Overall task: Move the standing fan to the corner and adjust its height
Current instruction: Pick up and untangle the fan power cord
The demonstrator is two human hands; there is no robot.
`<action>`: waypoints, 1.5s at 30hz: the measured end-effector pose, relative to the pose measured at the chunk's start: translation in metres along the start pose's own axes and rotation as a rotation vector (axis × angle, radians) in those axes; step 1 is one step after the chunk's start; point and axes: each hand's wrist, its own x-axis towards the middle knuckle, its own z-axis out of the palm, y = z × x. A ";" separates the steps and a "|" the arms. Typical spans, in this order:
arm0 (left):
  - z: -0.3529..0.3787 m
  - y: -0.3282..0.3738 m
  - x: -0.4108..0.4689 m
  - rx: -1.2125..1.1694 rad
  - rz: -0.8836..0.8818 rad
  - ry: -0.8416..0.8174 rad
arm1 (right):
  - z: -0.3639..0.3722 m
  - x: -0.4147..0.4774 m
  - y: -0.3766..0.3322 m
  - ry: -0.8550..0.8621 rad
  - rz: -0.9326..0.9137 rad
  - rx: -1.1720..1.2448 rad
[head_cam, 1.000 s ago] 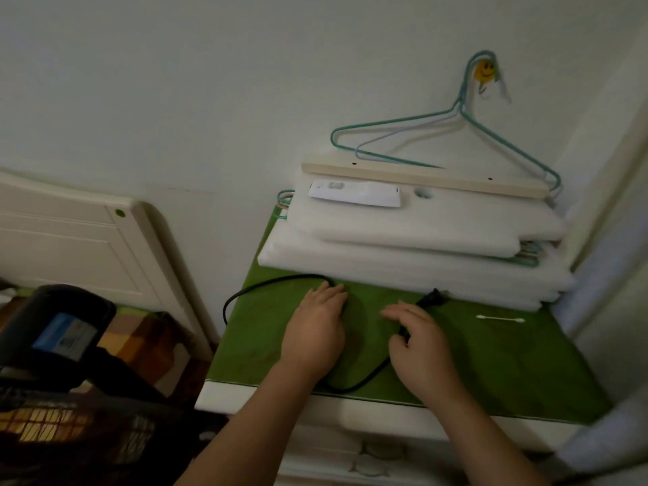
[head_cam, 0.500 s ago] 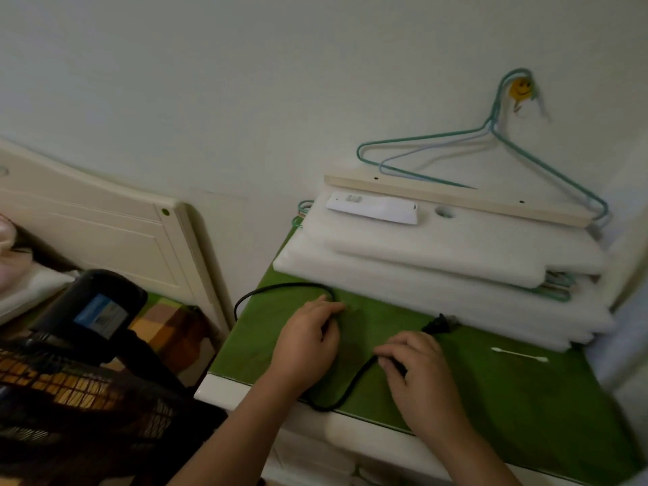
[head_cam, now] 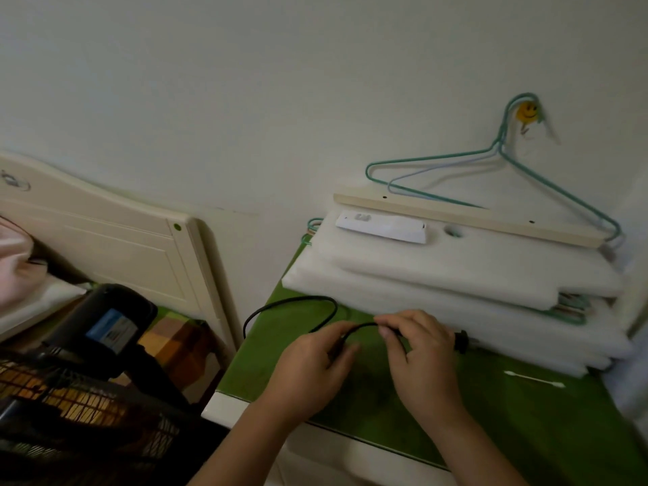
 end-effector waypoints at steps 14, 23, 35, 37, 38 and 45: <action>-0.030 0.004 0.008 -0.150 -0.022 0.241 | 0.010 0.000 -0.017 -0.115 0.190 0.350; -0.061 -0.005 0.006 -0.132 -0.055 0.122 | -0.009 0.020 -0.023 0.031 0.440 0.669; -0.091 0.002 0.020 -0.670 -0.204 0.445 | 0.003 0.029 -0.052 -0.188 0.321 0.574; -0.094 0.008 0.024 -0.797 -0.199 0.436 | 0.009 0.030 -0.063 -0.237 0.262 0.490; -0.095 0.011 0.026 -0.844 -0.190 0.432 | 0.012 0.030 -0.068 -0.262 0.236 0.470; -0.102 0.030 0.035 -1.198 -0.149 0.341 | 0.043 0.037 -0.089 -0.394 0.198 0.492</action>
